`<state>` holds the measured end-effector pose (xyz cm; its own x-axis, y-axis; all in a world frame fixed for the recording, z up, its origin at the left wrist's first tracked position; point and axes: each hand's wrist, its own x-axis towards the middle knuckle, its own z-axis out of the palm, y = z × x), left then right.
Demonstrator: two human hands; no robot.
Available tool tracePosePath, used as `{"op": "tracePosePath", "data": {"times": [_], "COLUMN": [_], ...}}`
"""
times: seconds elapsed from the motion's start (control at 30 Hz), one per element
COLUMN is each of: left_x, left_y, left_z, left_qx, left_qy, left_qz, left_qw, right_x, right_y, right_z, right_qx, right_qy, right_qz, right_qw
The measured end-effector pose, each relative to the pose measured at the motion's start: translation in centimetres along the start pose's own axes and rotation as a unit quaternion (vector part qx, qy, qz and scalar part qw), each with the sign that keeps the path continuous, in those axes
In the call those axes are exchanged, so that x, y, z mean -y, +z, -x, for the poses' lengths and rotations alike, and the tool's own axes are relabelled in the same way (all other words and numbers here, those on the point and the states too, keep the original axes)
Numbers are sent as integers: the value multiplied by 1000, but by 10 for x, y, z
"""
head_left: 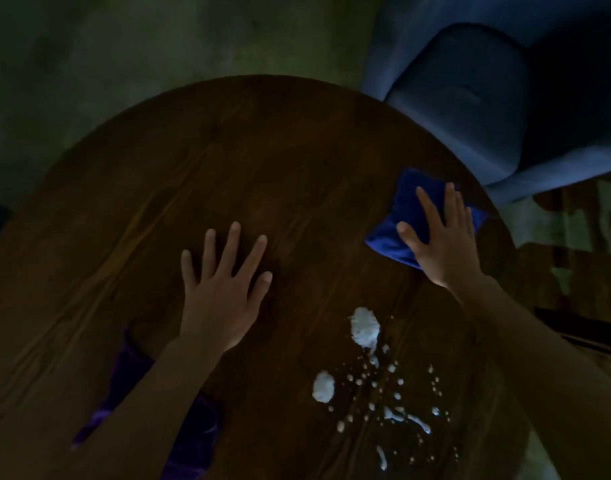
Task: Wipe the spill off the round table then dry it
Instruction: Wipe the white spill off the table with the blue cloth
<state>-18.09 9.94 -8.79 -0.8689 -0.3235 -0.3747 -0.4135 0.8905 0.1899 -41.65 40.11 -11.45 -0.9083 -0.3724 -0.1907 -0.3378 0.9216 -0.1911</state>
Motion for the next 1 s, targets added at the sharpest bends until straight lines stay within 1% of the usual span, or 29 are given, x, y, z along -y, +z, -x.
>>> {"op": "tracePosePath", "data": {"times": [0.07,0.13,0.27,0.37,0.43,0.5,0.57,0.6,0.63,0.7,0.8,0.87,0.9,0.93,1.0], "left_x": [-11,-16,-18,-17,-18,-19,-20,-20,-19,-18,-18,-17,-15,-15,-14], "left_y": [11,19,26,28,29,29,29,30,30,31,32,33,32,33,33], "left_z": [-2,-2,-1,-2,-1,-1,-1,-1,-1,-1,-2,-2,-2,-3,-3], "left_qx": [2,-6,-29,-35,-36,-40,-45,-46,-48,-51,-55,-56,-57,-58,-60], "left_qy": [8,-2,-12,-11,-12,-11,-11,-11,-11,-9,-5,-7,-8,-5,2], "left_qz": [-21,-35,-55,-66,-71,-69,-67,-68,-68,-65,-66,-70,-71,-69,-68], "left_qw": [1000,999,998,997,997,997,997,997,997,997,996,996,996,996,996], "right_x": [-20,-21,15,37,40,39,33,29,23,11,-1,6,12,17,23], "right_y": [-2,-1,5,13,15,16,18,18,18,16,14,16,18,19,22], "right_z": [13,16,0,-4,2,18,35,42,46,53,64,68,71,75,89], "right_qx": [0,0,-19,-27,-26,-15,1,6,9,11,-5,-15,-14,-10,7], "right_qy": [24,40,106,128,95,5,-91,-116,-117,-68,34,73,70,47,-58], "right_qz": [-9,-18,-64,-11,2,-10,-8,9,26,43,7,-17,-15,-4,31], "right_qw": [1000,999,992,991,995,1000,996,993,993,997,999,997,997,999,998]}}
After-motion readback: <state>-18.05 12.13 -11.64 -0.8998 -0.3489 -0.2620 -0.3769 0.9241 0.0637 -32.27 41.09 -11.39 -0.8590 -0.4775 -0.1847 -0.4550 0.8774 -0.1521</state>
